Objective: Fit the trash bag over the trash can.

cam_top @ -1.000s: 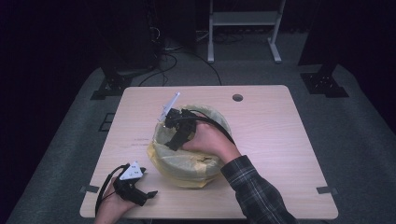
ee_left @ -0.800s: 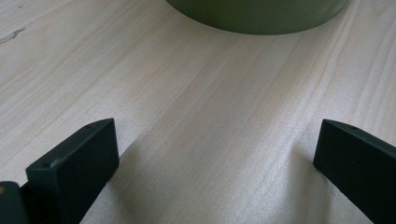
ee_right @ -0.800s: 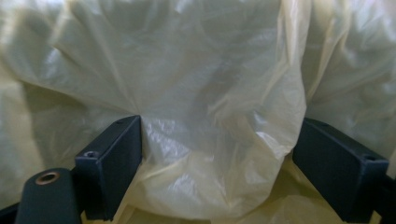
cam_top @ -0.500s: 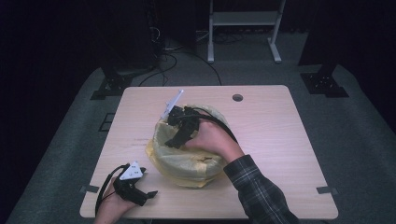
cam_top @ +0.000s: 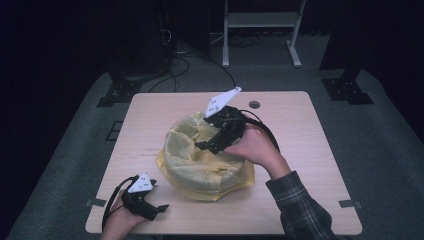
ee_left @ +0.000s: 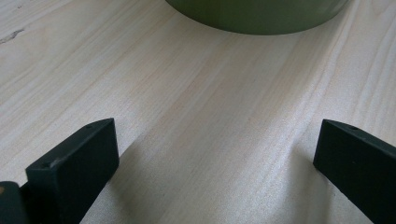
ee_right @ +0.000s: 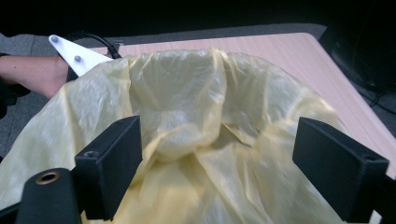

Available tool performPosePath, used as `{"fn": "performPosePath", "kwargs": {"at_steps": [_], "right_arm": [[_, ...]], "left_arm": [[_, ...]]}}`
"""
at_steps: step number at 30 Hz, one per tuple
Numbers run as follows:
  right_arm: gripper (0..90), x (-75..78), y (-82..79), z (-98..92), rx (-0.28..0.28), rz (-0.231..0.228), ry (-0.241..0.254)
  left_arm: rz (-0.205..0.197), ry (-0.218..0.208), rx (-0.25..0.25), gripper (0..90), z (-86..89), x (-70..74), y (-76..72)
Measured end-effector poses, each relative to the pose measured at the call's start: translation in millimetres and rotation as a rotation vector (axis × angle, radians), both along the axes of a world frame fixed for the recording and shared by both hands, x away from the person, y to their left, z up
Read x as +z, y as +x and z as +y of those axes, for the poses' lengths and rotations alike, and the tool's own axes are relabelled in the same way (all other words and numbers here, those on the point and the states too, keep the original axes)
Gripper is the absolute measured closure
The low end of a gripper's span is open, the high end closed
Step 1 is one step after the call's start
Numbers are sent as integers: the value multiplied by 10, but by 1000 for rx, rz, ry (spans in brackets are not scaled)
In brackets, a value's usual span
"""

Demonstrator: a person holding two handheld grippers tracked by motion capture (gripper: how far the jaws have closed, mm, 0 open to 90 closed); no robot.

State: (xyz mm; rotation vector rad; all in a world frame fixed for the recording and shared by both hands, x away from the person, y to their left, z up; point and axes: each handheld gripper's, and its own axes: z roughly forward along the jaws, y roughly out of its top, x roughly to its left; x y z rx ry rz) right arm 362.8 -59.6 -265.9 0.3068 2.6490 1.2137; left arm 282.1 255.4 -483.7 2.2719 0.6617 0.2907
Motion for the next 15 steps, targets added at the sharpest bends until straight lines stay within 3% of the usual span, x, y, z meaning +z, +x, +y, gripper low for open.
{"fn": "performPosePath", "kwargs": {"at_steps": [8,15], "right_arm": [[147,77,-129,-469,-41,-22,91],[147,42,-236,-796,-72,-31,123]], "left_arm": [[0,0,0,0,0,0,0],[0,0,0,0,0,0,0]]}}
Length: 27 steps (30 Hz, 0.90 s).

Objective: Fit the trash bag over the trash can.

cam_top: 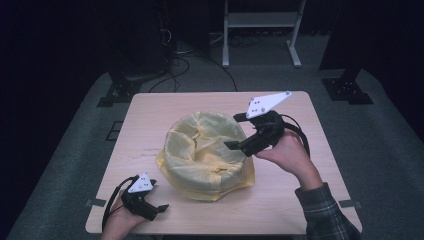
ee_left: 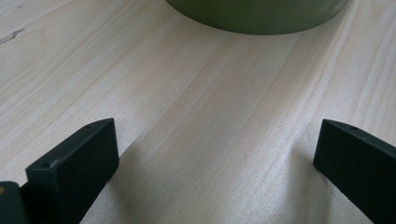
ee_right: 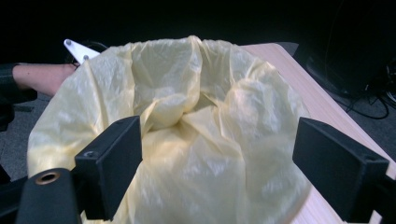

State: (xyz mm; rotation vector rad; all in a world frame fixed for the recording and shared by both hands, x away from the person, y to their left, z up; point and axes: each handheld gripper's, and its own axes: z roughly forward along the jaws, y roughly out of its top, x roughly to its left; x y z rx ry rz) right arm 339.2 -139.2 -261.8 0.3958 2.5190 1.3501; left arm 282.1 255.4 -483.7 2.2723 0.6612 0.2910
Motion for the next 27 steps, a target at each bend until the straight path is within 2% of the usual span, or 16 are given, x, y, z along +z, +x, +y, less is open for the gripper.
{"fn": "performPosePath", "kwargs": {"at_steps": [11,27], "right_arm": [[147,-255,-189,-357,-25,12,36],[147,-800,-328,-533,-56,63,22]], "left_arm": [[0,-1,0,0,0,0,0],[1,1,0,0,0,2,0]]}}
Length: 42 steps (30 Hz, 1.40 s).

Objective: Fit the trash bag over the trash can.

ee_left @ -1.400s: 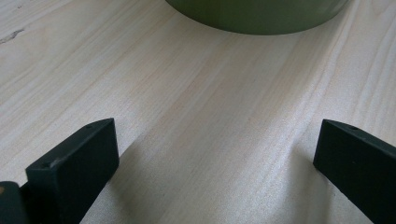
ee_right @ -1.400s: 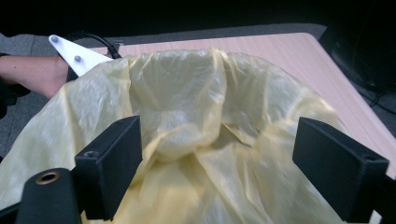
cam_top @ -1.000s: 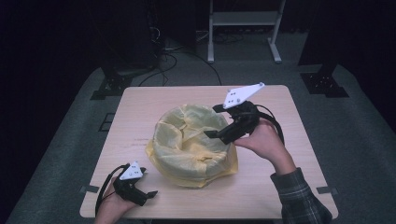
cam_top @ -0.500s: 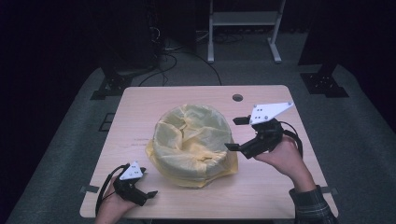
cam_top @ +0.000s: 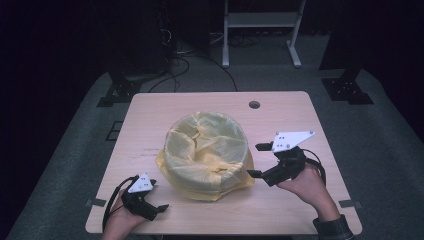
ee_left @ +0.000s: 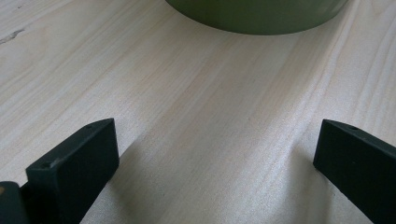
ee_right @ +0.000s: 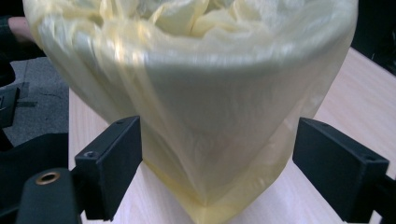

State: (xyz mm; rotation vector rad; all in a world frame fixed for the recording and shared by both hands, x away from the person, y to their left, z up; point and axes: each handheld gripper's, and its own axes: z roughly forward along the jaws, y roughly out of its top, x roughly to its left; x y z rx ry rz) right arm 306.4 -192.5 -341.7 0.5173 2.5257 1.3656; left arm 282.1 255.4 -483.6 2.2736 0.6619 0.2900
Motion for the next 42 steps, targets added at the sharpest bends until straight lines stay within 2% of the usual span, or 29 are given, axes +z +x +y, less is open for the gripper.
{"fn": "performPosePath", "kwargs": {"at_steps": [6,19,23,27,32,37,40,42], "right_arm": [[147,-226,-39,-51,-10,24,-3],[147,-711,-148,-91,-37,48,-54],[147,-899,-166,-94,-46,72,-68],[147,-1078,-187,-93,-59,77,-92],[147,-1194,-190,-77,-65,93,-135],[147,-1270,-187,-63,-69,93,-144],[147,-1338,-181,-40,-69,110,-164],[147,-1360,-181,-22,-67,104,-175]], "left_arm": [[0,0,0,0,0,0,0],[-1,-2,1,0,-1,-1,0],[-1,-2,1,0,-1,-1,0],[-1,-1,1,0,-1,-1,0],[-1,-1,0,0,0,-1,0],[-1,-1,0,0,0,0,1],[-1,-1,0,0,0,0,1],[-1,-1,0,0,-1,-1,0]]}}
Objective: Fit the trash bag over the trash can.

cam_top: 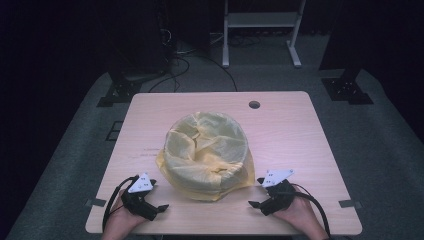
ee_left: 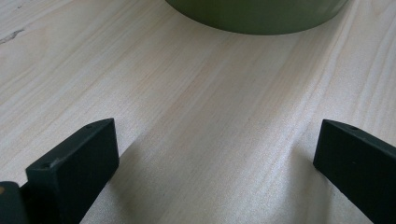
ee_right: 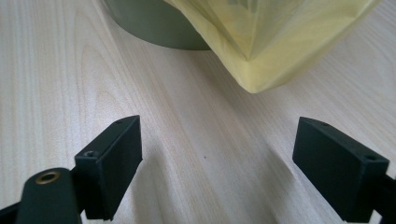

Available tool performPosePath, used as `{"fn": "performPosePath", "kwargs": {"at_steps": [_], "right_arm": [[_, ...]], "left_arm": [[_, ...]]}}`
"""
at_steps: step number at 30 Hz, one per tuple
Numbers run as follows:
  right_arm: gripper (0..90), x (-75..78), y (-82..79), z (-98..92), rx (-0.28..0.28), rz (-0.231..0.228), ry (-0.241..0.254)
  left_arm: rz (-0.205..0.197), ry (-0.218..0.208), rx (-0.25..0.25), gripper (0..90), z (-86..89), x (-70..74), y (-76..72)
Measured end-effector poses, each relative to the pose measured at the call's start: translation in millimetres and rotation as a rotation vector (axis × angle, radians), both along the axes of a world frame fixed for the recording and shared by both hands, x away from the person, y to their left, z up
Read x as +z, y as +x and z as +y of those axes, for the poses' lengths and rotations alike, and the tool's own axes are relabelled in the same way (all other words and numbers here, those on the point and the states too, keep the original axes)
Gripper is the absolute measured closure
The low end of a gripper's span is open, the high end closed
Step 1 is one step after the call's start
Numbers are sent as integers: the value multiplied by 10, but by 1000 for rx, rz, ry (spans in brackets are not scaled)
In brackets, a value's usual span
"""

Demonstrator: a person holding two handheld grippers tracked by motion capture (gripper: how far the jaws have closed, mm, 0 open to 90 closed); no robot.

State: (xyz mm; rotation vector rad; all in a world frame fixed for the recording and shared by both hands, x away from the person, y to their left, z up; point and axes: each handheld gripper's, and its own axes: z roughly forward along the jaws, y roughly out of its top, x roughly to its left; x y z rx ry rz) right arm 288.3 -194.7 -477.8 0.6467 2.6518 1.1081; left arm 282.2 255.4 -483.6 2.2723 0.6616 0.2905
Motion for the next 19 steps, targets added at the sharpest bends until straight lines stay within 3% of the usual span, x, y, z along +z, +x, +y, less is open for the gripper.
{"fn": "performPosePath", "kwargs": {"at_steps": [19], "right_arm": [[133,-82,7,17,0,4,30]], "left_arm": [[0,1,-4,0,1,0,1]]}}
